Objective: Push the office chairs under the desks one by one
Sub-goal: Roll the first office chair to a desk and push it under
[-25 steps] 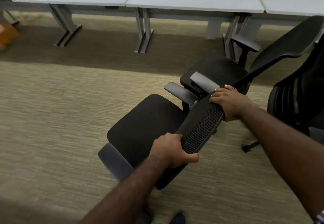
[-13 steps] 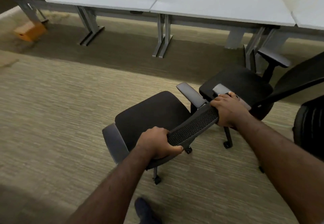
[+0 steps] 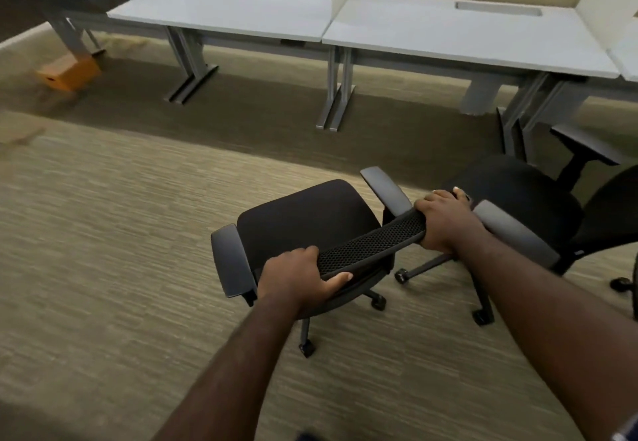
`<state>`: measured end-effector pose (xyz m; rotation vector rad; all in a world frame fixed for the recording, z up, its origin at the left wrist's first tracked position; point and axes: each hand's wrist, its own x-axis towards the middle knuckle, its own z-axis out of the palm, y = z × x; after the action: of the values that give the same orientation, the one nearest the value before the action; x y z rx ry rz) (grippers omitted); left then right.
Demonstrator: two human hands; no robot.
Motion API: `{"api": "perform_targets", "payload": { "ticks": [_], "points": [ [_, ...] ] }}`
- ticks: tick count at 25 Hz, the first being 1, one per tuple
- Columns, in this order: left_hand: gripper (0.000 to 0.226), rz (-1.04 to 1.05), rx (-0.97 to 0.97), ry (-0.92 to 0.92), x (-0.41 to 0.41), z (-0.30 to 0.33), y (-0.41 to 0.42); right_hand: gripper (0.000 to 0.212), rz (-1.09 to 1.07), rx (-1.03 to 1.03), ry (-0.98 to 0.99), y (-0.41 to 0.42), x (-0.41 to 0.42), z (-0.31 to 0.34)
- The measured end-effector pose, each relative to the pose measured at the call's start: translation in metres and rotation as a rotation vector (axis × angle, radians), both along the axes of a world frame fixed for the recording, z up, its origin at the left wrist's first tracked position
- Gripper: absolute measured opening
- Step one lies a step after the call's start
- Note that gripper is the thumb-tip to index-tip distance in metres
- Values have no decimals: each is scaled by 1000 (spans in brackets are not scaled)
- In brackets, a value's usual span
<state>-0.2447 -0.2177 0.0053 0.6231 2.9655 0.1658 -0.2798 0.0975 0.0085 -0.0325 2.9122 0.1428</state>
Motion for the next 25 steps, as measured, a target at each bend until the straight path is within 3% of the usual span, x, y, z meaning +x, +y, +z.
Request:
{"api": "perform_targets", "payload": {
  "ticks": [13, 20, 25],
  "points": [
    [88, 75, 17, 145, -216, -5, -86, 44, 63, -80, 221, -80, -194, -9],
    [92, 164, 9, 160, -340, -2, -109, 60, 207, -104, 182, -100, -337, -10],
    [94, 221, 16, 159, -421, -1, -126, 54, 238, -90, 173, -121, -430, -6]
  ]
}}
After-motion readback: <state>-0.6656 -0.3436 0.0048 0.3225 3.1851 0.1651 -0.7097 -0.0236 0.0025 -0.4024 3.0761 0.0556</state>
